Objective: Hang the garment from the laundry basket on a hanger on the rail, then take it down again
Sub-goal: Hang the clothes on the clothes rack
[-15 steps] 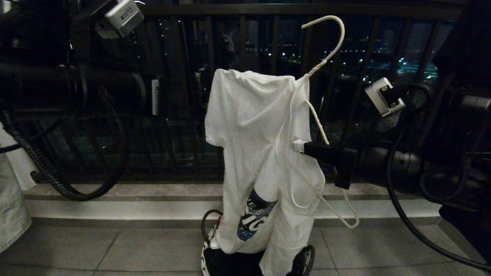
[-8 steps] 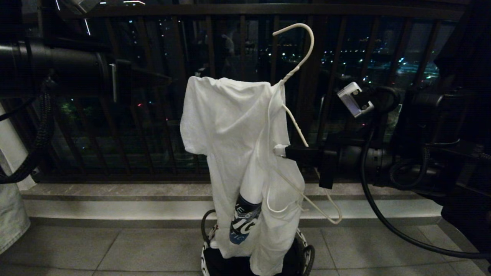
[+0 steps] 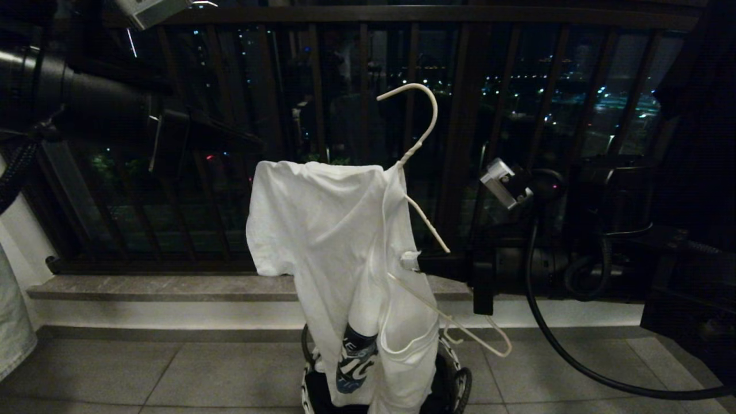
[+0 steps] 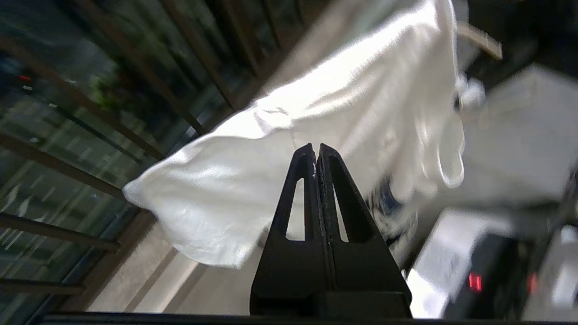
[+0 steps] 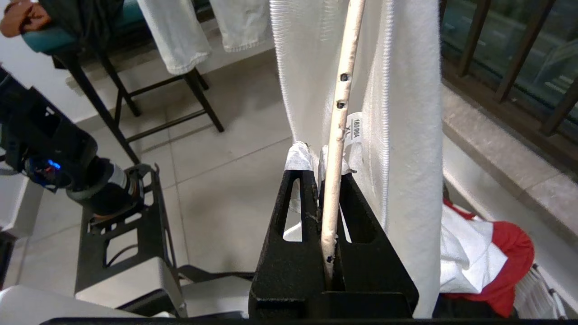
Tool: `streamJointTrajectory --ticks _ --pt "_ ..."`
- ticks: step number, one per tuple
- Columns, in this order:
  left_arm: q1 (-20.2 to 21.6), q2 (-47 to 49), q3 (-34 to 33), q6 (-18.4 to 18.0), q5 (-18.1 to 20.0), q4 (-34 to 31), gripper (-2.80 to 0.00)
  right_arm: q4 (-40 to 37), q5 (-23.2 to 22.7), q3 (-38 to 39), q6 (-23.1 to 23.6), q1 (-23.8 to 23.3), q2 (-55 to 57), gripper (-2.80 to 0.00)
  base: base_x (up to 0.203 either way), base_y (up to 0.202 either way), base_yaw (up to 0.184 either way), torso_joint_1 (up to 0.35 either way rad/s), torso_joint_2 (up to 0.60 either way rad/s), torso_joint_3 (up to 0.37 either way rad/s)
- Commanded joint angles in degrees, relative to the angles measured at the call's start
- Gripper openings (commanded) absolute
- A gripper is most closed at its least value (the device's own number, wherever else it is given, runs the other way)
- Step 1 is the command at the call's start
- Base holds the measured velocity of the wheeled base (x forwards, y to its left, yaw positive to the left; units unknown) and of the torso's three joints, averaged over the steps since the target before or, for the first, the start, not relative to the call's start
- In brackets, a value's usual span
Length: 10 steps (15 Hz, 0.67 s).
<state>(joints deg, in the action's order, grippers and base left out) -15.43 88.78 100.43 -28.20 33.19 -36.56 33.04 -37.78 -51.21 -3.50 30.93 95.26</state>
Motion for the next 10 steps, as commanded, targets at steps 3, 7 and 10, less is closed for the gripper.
streamJointTrajectory --ticks 3,7,10 --pt "-0.82 5.43 3.34 -6.26 0.55 -5.4 -2.8 -0.87 -0.63 -0.03 0.95 0.01 0.83 -2.8 0.0 0.0 0.0 0.0 0.0 0.0" --pt "-2.61 7.39 5.48 -11.54 1.8 -5.66 0.0 -0.87 -0.64 0.23 0.95 -0.07 1.07 -2.8 0.0 0.0 0.0 0.0 0.0 0.0" --pt "-2.56 8.97 5.49 -16.61 2.09 -5.71 0.0 -0.87 -0.63 0.24 1.04 -0.08 1.07 -2.8 0.0 0.0 0.0 0.0 0.0 0.0"
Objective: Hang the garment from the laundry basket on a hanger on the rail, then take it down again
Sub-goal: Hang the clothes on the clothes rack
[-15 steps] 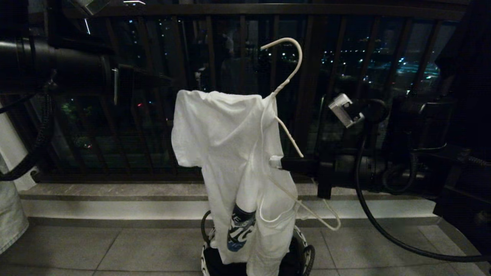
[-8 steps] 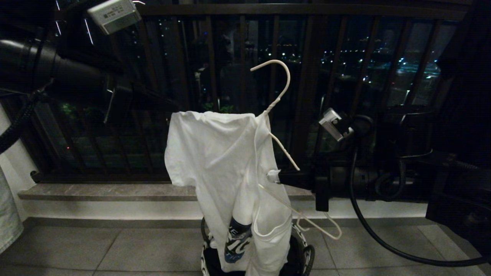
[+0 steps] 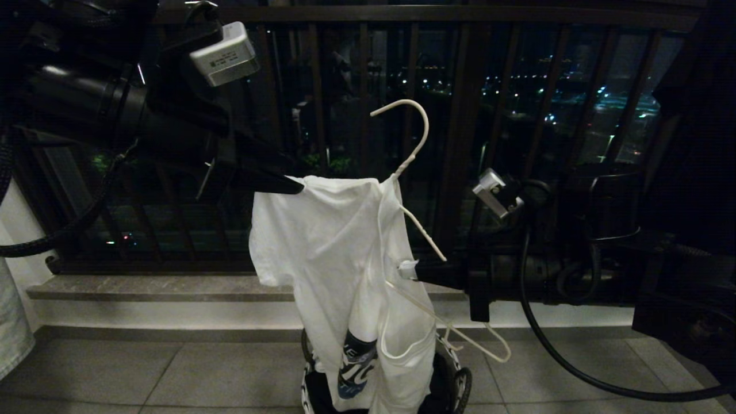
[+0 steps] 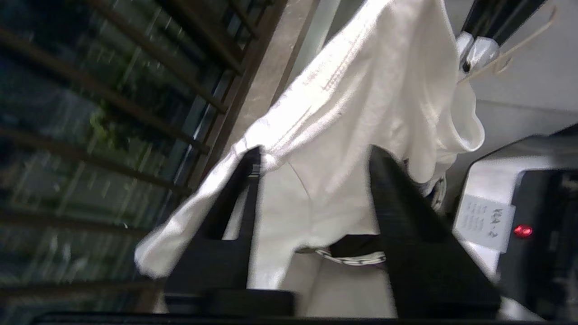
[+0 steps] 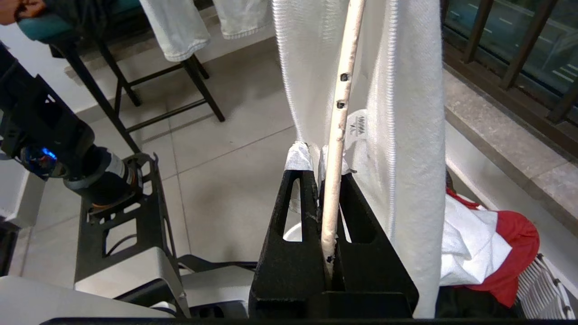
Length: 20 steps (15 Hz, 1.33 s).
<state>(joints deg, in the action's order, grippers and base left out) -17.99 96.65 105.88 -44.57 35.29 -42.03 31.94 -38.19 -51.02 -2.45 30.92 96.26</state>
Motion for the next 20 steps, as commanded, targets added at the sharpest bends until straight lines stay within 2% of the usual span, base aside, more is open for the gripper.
streamJointTrajectory --ticks 1,12,16,18,20 --pt "-0.18 1.51 0.2 -0.95 0.79 -0.02 0.0 0.23 -0.22 0.13 -0.01 -0.07 -0.02 -2.8 0.0 0.0 0.0 0.0 0.0 0.0" --pt "-4.44 7.73 4.09 -2.28 2.07 0.32 0.0 0.4 -0.22 0.57 0.87 -0.15 -0.02 -2.8 0.0 0.0 0.0 0.0 0.0 0.0" --pt "-4.59 9.55 4.76 -2.18 5.25 1.36 0.0 0.4 -0.22 0.66 2.01 -0.15 0.07 -2.8 0.0 0.0 0.0 0.0 0.0 0.0" --pt "-4.53 10.86 4.76 -1.85 9.06 1.21 0.0 0.4 -0.22 0.58 2.1 -0.24 0.07 -2.8 0.0 0.0 0.0 0.0 0.0 0.0" --pt "-4.59 12.01 5.11 -1.84 9.59 1.96 0.0 0.4 -0.22 0.66 2.1 -0.24 0.14 -2.8 0.0 0.0 0.0 0.0 0.0 0.0"
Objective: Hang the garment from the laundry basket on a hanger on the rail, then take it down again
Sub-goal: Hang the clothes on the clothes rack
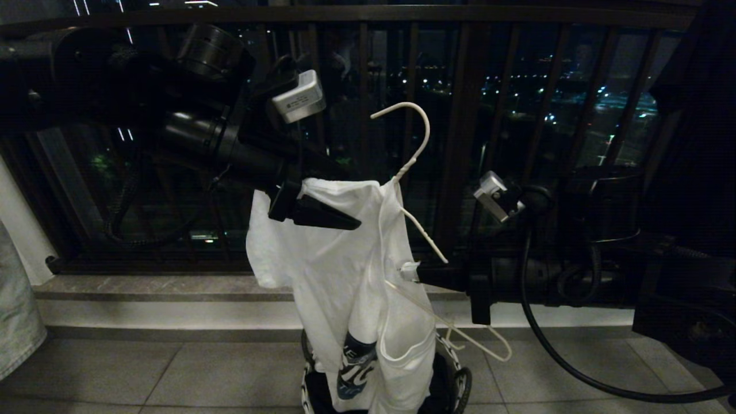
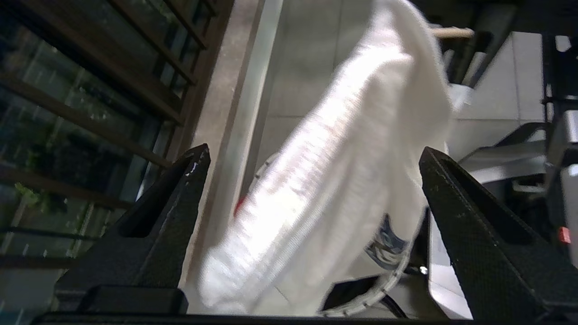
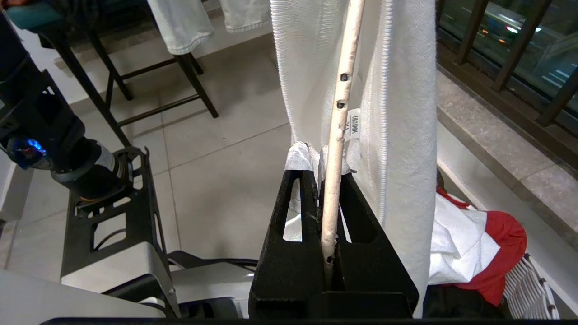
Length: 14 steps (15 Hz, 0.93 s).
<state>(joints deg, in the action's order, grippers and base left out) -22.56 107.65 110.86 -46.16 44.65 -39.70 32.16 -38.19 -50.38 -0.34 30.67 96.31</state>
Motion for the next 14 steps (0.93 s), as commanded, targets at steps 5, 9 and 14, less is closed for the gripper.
streamJointTrajectory --ticks 5,9,14 --pt "-0.02 2.08 0.06 -0.24 1.58 2.08 0.0 0.1 -0.22 0.35 1.09 0.0 0.57 -2.8 0.0 0.0 0.0 0.0 0.0 0.0" --pt "-0.85 1.77 -0.22 -0.24 1.67 -2.09 0.0 0.1 -0.22 1.15 3.0 0.0 1.1 -2.8 0.0 0.0 0.0 0.0 0.0 0.0" --pt "-1.6 0.84 -1.61 -0.24 3.07 -2.81 0.0 0.01 -0.74 2.57 6.31 0.0 1.03 -2.8 0.0 0.0 0.0 0.0 0.0 0.0"
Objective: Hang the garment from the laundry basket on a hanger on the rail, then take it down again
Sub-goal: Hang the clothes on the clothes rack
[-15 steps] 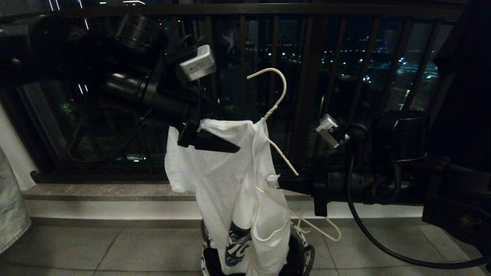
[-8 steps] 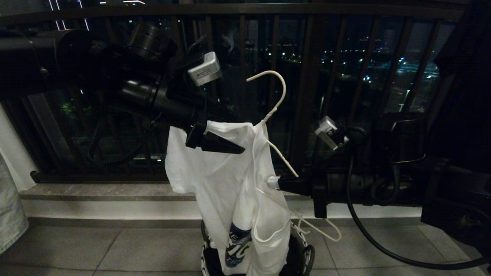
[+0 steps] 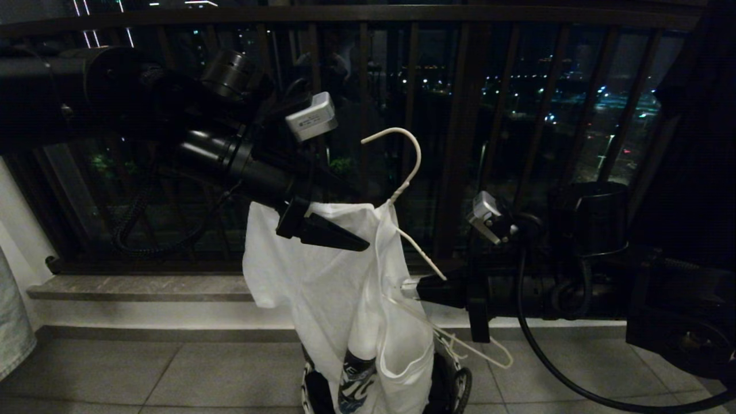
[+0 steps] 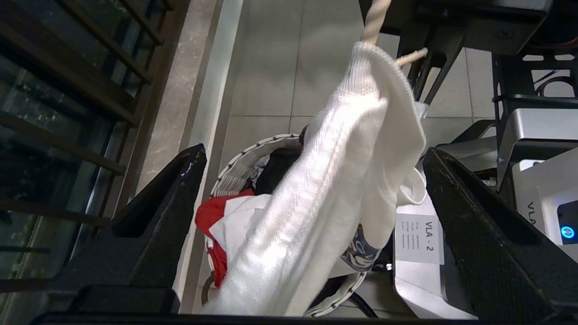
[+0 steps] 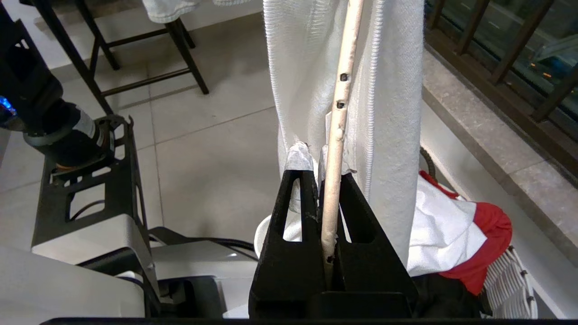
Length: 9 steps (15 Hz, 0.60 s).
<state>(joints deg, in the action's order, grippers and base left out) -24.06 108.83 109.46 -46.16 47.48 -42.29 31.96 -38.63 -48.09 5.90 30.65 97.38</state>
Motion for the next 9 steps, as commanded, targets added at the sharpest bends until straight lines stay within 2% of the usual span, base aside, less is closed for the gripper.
streamJointTrajectory --ticks 1,9 --pt "-0.03 0.03 -0.21 -0.25 0.24 -0.16 0.0 0.2 -0.3 0.28 0.15 0.03 -0.08 -2.8 0.0 0.0 0.0 0.0 0.0 0.0" --pt "-0.03 2.3 -0.03 -0.16 0.24 0.02 0.0 0.38 -0.3 0.19 0.78 0.03 -0.17 -2.8 0.0 0.0 0.0 0.0 0.0 0.0"
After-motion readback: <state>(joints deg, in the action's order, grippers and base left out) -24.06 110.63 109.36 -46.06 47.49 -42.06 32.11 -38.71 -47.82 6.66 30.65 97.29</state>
